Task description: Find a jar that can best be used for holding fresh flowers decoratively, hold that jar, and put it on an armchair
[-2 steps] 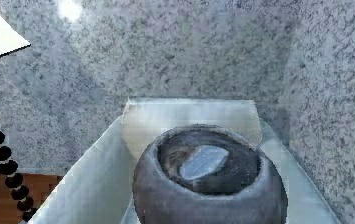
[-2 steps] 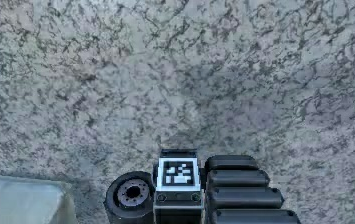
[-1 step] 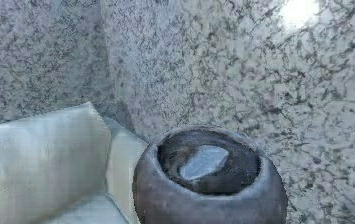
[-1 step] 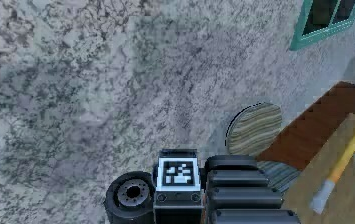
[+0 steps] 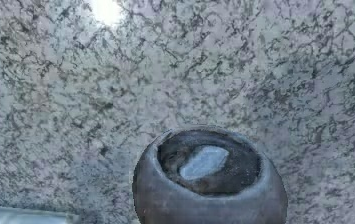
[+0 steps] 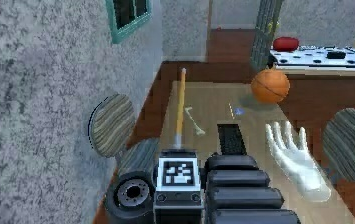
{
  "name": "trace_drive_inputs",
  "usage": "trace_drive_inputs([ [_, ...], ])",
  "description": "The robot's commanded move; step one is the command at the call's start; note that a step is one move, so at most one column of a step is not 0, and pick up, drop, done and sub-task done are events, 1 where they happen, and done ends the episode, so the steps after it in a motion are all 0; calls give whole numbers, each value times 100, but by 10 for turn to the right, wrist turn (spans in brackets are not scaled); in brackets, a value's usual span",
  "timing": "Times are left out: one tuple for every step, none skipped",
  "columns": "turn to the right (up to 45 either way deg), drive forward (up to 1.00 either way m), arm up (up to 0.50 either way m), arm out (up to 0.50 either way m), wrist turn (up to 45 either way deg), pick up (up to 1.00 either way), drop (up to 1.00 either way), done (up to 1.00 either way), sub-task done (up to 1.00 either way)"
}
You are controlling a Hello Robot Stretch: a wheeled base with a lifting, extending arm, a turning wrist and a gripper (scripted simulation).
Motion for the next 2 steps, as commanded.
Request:
trace_drive_inputs([
  [150,0,0,0,0,0,0,0,0],
  [-450,0,0,0,0,0,0,0,0],
])
